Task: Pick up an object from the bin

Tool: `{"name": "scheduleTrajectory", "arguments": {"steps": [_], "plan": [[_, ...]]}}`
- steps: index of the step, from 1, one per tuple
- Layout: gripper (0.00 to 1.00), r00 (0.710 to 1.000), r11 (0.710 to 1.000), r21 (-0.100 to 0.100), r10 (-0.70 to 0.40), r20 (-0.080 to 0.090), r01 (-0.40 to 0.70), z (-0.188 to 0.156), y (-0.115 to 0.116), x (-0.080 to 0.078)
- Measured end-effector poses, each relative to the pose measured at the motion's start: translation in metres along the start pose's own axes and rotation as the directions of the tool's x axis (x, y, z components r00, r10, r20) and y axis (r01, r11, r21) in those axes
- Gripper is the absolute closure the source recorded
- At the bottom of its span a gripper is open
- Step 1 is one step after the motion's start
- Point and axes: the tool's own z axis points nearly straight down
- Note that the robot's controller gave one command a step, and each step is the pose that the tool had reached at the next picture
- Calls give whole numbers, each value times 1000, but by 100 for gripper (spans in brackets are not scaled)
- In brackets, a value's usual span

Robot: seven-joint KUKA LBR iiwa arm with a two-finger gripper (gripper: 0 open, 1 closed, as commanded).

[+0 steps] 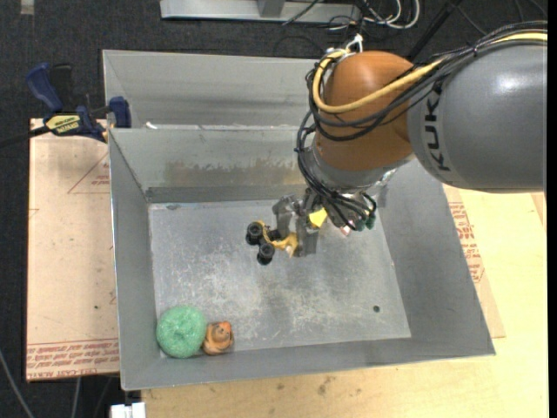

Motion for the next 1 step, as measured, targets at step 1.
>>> {"name": "scheduleTrajectory", "arguments": {"steps": [1], "plan": [[100, 1000, 1000, 1, -12, 1, 12, -101, -19, 2]]}}
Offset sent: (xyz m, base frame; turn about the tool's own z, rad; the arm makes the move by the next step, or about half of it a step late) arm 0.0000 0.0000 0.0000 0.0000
